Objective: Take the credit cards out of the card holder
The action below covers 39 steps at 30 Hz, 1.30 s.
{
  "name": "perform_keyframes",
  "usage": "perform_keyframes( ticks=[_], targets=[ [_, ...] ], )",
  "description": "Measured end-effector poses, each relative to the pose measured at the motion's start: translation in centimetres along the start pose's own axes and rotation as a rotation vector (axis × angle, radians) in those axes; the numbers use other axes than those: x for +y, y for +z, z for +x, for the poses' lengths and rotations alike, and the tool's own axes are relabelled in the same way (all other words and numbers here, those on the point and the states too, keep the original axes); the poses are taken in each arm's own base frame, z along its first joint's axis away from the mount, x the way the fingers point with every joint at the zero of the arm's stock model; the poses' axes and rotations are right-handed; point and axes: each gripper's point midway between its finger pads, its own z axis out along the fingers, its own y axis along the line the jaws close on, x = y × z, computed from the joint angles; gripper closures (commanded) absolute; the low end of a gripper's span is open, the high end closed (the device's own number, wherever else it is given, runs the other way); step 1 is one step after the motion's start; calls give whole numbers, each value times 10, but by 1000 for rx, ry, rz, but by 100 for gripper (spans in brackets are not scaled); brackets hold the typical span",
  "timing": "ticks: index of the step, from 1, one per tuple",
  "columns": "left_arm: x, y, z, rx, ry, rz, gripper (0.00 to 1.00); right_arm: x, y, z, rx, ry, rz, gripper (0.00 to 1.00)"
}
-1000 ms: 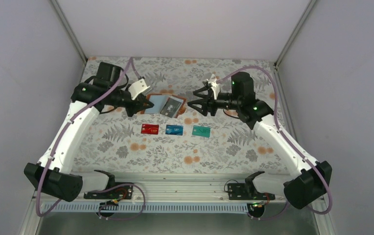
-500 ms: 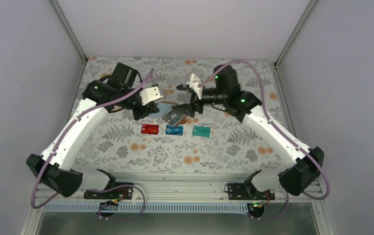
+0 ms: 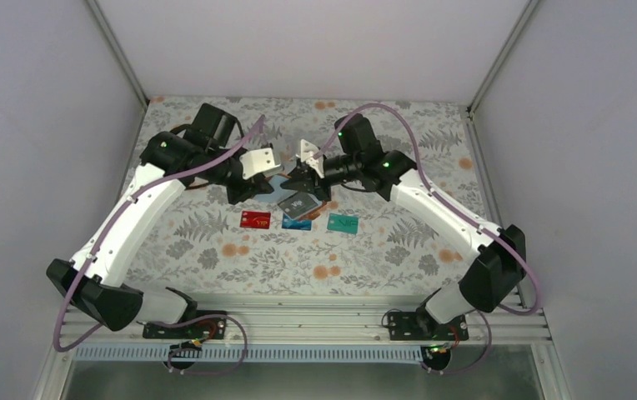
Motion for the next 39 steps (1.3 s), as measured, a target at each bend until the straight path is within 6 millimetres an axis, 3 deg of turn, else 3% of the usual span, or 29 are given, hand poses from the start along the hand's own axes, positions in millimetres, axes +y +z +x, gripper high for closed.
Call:
perform_keyframes(
  ticks=[1,2,3,4,5,9,13,16,20,28,32,39],
  targets=[
    [1,-1,-1,0,3,-4,97,2,0,0,1,8,-7,96],
    [1,-2,-1,-2,3,-3,83,3,-1,-2,-2,-2,-7,96],
    [1,-4,-3,-5,4,-1,56,4,-2,-3,-6,-6,-7,96],
    [0,-5,-5,-12,7,-1,38,5,-5,-6,-12,-2,-5,96],
    [0,-7,-7,-21,8,-1,25,4,-7,-8,-20,0,2,96],
    [6,-24,-26,-115,-2,-18,12,-6,-32,-24,-120,64,71,96],
    [19,-65,-58,-247,7,-97,3,-18,-71,-54,-273,131,210,96],
    [11,-100,-96,-382,73,-117,3,-14,-90,-82,-404,158,234,96],
    [-2,-127,-126,-505,122,-96,3,-5,-108,-102,-542,179,238,96],
    [-2,-123,-140,-562,95,-10,7,21,-138,-131,-701,115,221,96],
    [-6,-121,-145,-586,86,51,32,32,-144,-140,-730,67,197,96],
    [-29,-115,-151,-623,115,185,71,39,-139,-140,-716,40,169,96]
  ],
)
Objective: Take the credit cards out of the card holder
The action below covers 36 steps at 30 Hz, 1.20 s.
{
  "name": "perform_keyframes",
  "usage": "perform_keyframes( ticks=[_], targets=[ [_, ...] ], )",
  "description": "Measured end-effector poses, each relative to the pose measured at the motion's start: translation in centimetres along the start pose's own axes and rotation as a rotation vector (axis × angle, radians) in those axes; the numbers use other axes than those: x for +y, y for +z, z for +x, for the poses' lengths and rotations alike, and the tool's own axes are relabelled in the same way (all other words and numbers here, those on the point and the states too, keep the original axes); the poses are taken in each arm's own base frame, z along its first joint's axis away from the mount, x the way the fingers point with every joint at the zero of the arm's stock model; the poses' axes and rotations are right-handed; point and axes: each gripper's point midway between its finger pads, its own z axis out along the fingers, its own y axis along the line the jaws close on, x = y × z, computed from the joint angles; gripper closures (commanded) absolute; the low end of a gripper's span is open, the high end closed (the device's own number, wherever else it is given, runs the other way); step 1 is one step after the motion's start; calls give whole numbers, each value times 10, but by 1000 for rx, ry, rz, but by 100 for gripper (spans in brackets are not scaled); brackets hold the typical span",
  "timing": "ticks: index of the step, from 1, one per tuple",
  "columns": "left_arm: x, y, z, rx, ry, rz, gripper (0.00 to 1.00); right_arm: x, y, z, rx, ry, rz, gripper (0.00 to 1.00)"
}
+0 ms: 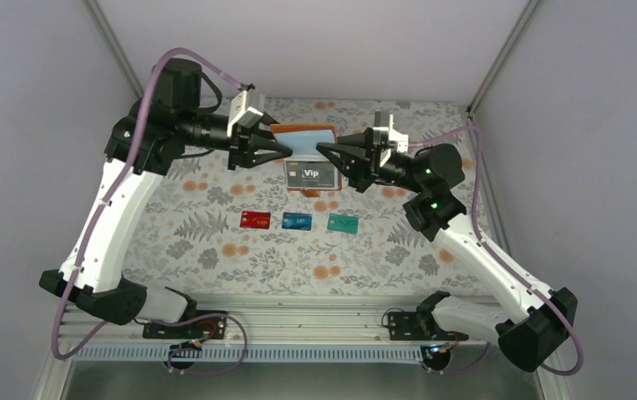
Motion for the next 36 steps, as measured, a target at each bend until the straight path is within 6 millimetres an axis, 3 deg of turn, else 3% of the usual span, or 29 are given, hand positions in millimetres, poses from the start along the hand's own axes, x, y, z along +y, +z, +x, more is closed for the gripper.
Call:
perform_keyframes(
  ticks=[4,6,8,10,14,18,20,25,30,36],
  targets=[
    [-4,9,14,10,-35,53,85,0,1,3,21,-14,-1,96],
    [-1,12,20,18,-52,66,97,0,1,3,32,-24,-2,96],
    [0,14,23,21,-66,75,98,0,2,2,41,-33,-2,91],
    [0,14,24,20,-61,78,98,-1,3,2,63,-45,2,72],
    [10,14,29,52,-60,12,98,-9,9,-8,140,-100,49,55],
    [37,13,55,149,-73,-155,98,-20,3,-20,223,-191,161,49],
    [52,11,73,208,-86,-237,97,-23,-4,-16,280,-226,194,50],
    [70,10,100,296,-102,-324,98,-21,-12,28,455,-250,164,50],
    [64,16,105,328,-71,-312,98,-18,-2,92,636,-280,90,53],
    [55,22,109,353,-46,-271,98,-31,3,150,808,-331,75,57]
  ],
)
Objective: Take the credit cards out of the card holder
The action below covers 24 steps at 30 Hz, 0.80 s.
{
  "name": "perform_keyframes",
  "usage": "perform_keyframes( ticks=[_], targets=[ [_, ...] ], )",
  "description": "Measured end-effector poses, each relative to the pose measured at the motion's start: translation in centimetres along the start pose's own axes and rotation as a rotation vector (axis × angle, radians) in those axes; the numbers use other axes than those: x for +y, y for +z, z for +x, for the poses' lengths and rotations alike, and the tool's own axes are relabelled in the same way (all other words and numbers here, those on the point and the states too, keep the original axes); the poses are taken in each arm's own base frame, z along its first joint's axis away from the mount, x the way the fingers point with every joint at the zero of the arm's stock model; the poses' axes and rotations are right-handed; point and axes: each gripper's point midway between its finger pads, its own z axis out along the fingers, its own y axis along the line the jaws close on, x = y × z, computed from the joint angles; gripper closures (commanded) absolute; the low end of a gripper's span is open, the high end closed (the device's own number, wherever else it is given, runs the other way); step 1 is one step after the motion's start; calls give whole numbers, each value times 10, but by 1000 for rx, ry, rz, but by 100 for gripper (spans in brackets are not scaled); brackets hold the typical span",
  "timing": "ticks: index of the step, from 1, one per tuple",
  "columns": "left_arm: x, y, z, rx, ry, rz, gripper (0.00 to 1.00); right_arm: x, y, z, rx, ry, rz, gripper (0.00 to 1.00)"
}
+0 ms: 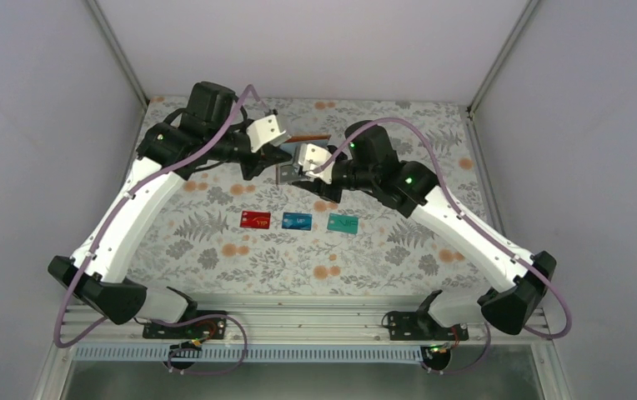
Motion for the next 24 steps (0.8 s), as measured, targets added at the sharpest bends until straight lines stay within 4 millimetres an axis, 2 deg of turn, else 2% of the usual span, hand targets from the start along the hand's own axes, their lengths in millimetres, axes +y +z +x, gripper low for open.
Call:
perform_keyframes(
  ticks=[3,11,19,24],
  targets=[
    [-4,2,5,18,13,18,98,-3,6,7,37,-21,13,57],
    [-9,4,13,46,27,50,98,-3,6,10,74,-75,44,54],
    [-16,7,20,68,6,98,98,10,16,14,123,-157,41,69],
    [-21,6,29,106,-9,115,97,24,22,17,143,-205,14,72]
  ],
)
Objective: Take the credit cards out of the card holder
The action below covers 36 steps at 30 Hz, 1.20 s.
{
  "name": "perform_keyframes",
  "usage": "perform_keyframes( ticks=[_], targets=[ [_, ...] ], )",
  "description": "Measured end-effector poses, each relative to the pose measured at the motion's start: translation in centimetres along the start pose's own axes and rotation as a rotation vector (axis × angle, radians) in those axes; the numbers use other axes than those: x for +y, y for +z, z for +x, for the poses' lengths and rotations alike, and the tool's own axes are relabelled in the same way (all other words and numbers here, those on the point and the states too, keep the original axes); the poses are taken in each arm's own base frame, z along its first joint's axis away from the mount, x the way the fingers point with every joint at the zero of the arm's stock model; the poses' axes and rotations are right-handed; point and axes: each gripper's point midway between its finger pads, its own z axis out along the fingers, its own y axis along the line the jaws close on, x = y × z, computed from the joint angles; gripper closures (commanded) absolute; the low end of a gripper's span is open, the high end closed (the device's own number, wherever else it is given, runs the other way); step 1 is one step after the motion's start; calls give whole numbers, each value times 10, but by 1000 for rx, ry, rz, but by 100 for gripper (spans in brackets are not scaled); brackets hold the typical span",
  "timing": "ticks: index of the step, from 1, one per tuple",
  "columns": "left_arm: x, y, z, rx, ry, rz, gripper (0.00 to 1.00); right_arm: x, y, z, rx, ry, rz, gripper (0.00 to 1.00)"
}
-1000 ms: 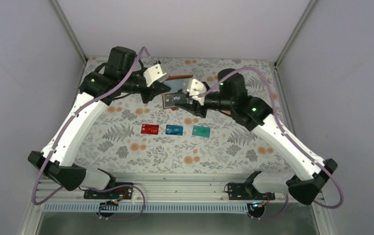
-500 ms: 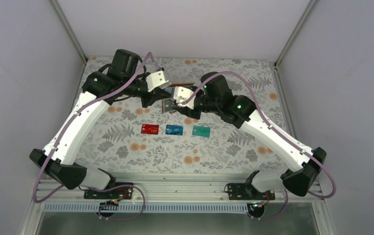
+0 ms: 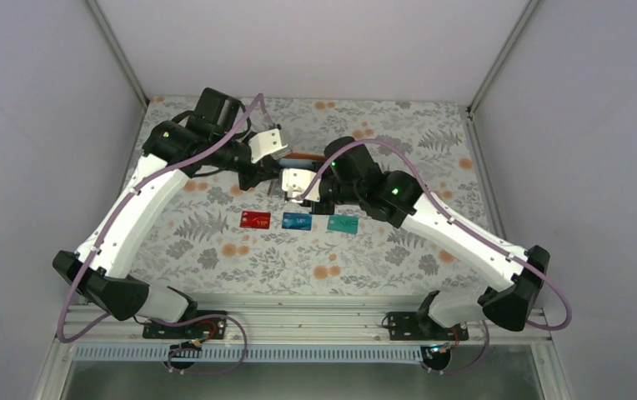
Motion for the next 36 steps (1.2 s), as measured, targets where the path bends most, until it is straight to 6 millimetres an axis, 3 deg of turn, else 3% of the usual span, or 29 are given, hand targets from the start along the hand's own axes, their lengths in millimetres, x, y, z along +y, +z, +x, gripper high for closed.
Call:
perform_keyframes(
  ticks=[11,17,21,23,27,31,36],
  targets=[
    [-2,7,10,33,-19,21,97,23,16,13,82,-20,-45,75],
    [-5,9,9,25,-21,43,98,16,20,17,121,-32,21,78],
    [-6,9,4,5,-11,50,98,10,22,22,148,-32,66,90],
    [-6,9,3,-1,-9,55,98,7,21,22,152,-32,84,92],
    [-7,9,3,-3,-7,58,98,8,20,20,141,-32,80,88],
    [-6,12,6,1,-4,59,98,13,14,12,100,-23,54,96],
    [-7,17,13,16,-13,72,98,17,1,2,52,-9,31,96]
  ],
)
